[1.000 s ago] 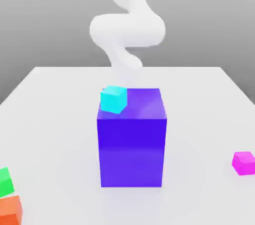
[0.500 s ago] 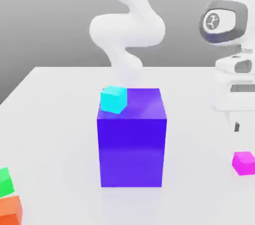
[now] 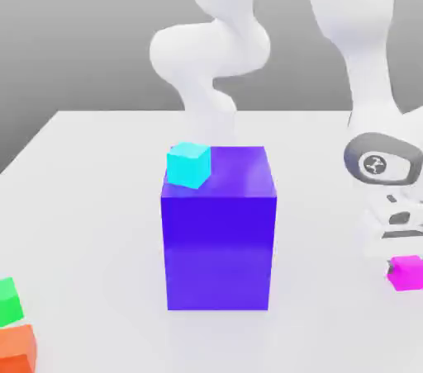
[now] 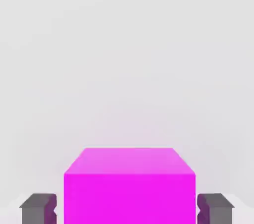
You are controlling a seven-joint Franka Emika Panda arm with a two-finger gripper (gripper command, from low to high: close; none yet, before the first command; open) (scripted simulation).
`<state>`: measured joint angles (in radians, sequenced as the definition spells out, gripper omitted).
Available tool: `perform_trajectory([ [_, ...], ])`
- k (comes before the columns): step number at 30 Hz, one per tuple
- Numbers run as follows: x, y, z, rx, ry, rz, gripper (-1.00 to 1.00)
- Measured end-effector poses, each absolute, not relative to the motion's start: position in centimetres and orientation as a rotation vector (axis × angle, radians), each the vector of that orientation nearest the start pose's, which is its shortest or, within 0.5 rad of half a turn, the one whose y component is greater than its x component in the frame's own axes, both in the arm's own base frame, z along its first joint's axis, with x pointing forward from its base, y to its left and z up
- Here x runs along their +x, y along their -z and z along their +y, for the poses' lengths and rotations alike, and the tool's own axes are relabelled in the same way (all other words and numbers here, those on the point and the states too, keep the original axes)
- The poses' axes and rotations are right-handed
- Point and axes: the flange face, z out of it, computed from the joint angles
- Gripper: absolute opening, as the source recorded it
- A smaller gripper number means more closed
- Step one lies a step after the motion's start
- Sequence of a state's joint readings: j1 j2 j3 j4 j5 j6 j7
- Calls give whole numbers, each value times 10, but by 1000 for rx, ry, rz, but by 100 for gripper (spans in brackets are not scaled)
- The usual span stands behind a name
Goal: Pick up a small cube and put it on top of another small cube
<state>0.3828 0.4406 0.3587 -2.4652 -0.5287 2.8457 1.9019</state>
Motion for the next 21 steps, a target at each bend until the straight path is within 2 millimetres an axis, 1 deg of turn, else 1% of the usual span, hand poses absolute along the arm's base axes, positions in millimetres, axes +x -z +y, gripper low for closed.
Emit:
perform_trajectory([
  [1,311,-133,343,-2955,-1,1051,-100],
  [2,310,-128,342,-2957,-1,1050,-100],
  [3,310,-131,342,-2956,-1,1051,-100],
  [5,311,-149,343,-2953,-1,1053,-100],
  [8,311,-182,343,-2956,0,1051,-100],
  [9,319,-188,335,-2948,2,1083,-100],
  [11,357,-193,298,-2898,6,1232,-100],
  [13,396,-196,252,-2830,7,1396,-100],
  [15,427,-199,203,-2755,7,1550,-100],
  [18,460,-203,129,-2636,6,1755,-100],
  [21,478,-208,55,-2507,3,1937,-100],
])
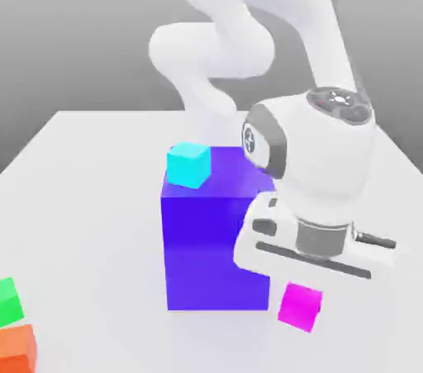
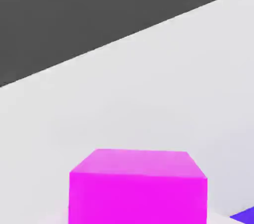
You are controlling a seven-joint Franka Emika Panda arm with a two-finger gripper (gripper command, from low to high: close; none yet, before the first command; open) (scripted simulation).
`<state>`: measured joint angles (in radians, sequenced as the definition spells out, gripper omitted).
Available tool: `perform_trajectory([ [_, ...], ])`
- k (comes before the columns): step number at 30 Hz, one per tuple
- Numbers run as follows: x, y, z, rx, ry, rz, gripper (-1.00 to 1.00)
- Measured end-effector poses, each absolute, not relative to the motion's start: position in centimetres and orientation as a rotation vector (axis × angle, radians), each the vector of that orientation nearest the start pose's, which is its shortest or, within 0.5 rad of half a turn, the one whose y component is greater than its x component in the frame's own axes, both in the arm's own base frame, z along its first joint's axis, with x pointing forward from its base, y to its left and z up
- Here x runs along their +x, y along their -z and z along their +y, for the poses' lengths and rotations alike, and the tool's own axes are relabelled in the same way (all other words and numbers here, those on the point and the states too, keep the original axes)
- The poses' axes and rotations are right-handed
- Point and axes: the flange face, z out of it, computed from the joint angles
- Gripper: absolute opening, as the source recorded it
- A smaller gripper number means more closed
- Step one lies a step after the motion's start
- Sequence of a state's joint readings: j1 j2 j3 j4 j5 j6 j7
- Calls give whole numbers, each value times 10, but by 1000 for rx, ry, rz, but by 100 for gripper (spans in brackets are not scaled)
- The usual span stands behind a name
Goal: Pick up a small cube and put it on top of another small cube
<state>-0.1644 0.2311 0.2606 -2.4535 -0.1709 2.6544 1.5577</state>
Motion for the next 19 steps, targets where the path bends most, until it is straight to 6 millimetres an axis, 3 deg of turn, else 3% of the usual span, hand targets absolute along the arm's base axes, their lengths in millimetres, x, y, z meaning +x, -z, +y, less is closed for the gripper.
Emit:
perform_trajectory([
  [4,484,-215,-44,-2319,-1,2156,-100],
  [7,473,-222,-119,-2163,-2,2306,-100],
  [12,430,-229,-244,-1865,0,2537,-100],
  [15,399,-196,-315,-1680,0,2654,-100],
  [16,393,-185,-325,-1652,0,2671,100],
  [19,393,-185,-325,-1652,1,2671,100],
])
